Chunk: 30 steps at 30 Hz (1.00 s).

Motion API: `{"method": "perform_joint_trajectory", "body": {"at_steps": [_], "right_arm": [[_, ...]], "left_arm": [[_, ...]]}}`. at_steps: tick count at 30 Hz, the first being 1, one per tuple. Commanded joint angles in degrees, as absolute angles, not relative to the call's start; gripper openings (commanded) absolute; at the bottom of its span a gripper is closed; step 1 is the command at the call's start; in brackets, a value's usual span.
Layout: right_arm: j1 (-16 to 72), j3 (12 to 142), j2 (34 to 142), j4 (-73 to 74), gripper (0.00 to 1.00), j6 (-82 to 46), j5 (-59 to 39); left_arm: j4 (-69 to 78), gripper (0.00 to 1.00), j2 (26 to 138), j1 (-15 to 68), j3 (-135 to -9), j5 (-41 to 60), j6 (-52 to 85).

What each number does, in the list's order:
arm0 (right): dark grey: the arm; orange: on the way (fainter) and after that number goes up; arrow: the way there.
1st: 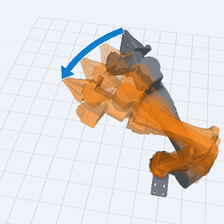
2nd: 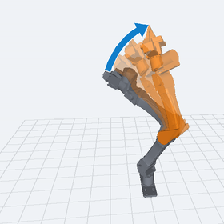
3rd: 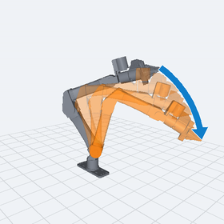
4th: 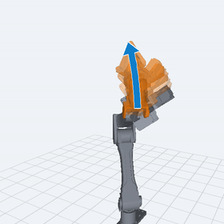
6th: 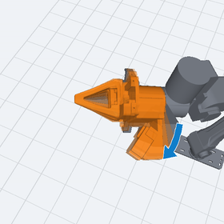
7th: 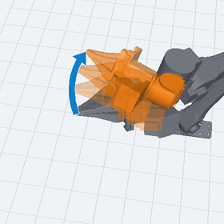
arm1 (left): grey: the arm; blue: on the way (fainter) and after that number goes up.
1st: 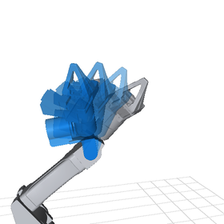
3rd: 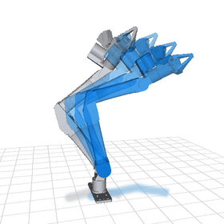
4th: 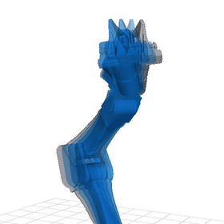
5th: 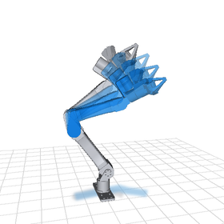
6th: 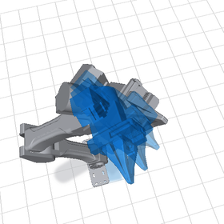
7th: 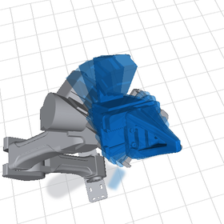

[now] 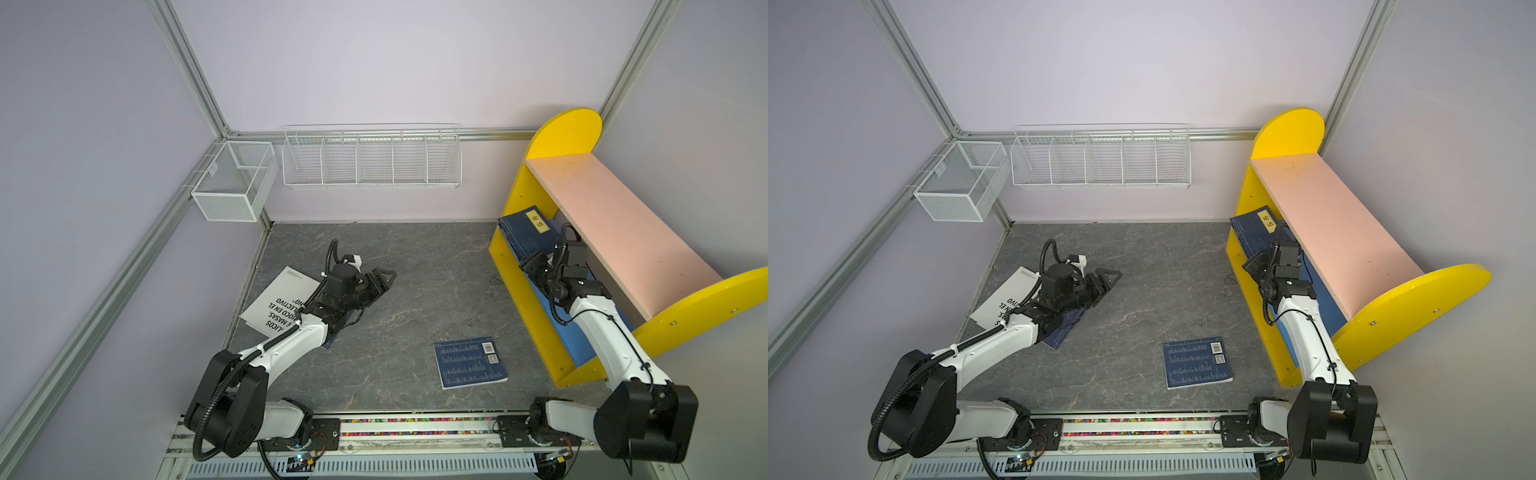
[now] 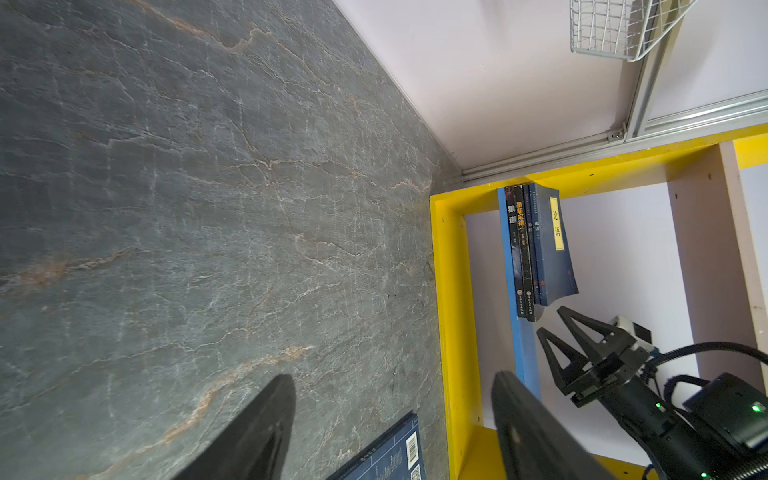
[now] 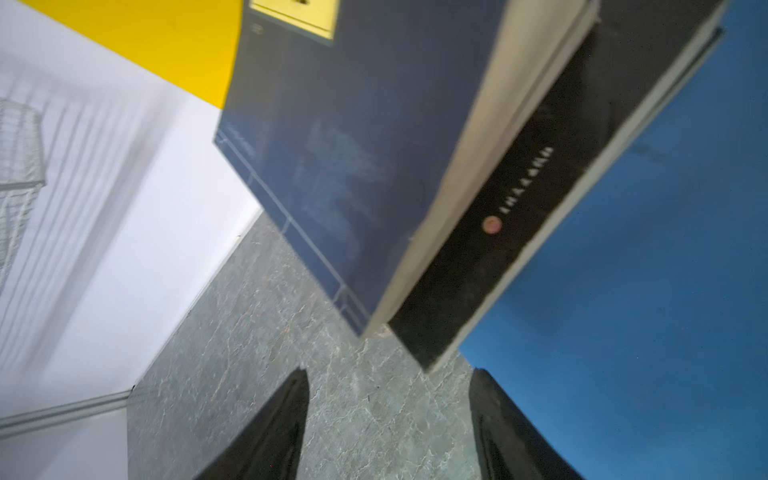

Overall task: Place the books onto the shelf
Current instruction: 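Open the right gripper and withdraw it from the shelf toward the table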

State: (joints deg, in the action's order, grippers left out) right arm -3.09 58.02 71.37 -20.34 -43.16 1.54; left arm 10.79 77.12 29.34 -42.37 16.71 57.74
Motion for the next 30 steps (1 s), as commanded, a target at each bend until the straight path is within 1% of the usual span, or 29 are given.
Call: {"method": "perform_joint_trajectory", "body": {"at_steps": [1, 6, 10, 16, 20, 23, 30], "right_arm": [[-2.7, 60.7, 69.0, -17.6, 0.63, -37.9, 2.1], [0.0, 62.8, 68.6, -21.9, 0.6, -36.9, 1.3], [2.4, 64.7, 70.3, -22.8, 0.6, -35.2, -0.2], [3.8, 72.4, 79.4, -24.2, 0.6, -29.7, -5.7], [4.1, 79.8, 87.6, -29.4, 0.6, -27.0, -7.3], [4.9, 83.9, 92.1, -32.4, 0.59, -25.4, -6.9], [6.8, 87.8, 96.7, -33.9, 0.59, -21.3, 0.1]], "left_arm": [[9.8, 0.76, 76.2, 29.8, -43.4, 15.6, 56.5], [9.8, 0.76, 77.1, 30.0, -44.0, 15.4, 56.6], [10.1, 0.76, 78.1, 30.1, -44.5, 15.7, 56.6], [10.8, 0.75, 79.6, 30.1, -45.0, 16.2, 57.0], [10.9, 0.75, 79.8, 30.1, -44.8, 15.9, 57.1], [10.6, 0.75, 80.0, 30.1, -44.7, 15.7, 57.1], [10.4, 0.75, 81.6, 30.1, -45.4, 15.9, 57.0]]}}
